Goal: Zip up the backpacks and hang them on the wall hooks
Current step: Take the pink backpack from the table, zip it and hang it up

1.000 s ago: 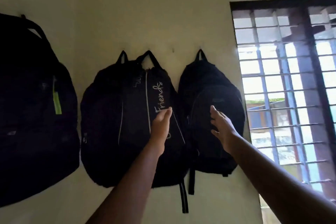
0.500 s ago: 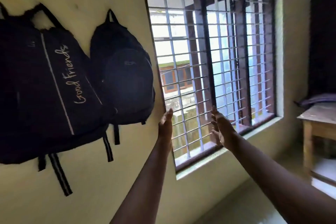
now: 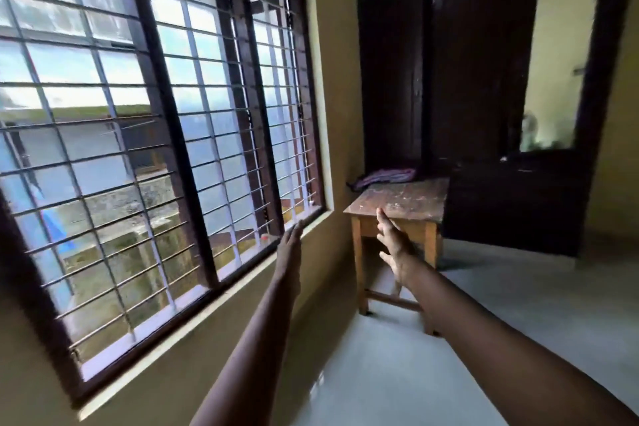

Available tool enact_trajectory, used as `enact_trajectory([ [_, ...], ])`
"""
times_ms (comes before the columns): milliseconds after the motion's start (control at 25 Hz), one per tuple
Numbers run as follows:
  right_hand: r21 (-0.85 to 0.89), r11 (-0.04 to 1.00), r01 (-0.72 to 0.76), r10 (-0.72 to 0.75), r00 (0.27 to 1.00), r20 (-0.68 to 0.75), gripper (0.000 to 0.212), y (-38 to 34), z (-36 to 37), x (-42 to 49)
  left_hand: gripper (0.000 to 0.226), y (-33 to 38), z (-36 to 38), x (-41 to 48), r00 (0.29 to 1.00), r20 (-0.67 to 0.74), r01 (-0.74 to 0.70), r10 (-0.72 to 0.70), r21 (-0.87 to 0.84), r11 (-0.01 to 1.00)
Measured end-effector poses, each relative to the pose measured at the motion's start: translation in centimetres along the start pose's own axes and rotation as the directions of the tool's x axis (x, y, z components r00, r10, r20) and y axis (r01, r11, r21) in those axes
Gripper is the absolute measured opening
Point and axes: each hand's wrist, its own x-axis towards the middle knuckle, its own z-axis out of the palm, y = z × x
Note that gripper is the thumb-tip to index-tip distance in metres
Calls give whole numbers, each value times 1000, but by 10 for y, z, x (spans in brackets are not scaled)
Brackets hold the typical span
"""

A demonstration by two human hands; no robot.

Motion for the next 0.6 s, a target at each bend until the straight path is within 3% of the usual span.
enact_trajectory([
  [280,60,998,-22,26,997,-69,63,2,-119,135,44,-66,144,106,991,90,103,-100,-32,994],
  [600,80,997,-15,27,988,-153,58,0,-165,333,47,-128,251,309,982,143,143,-121,-157,977],
])
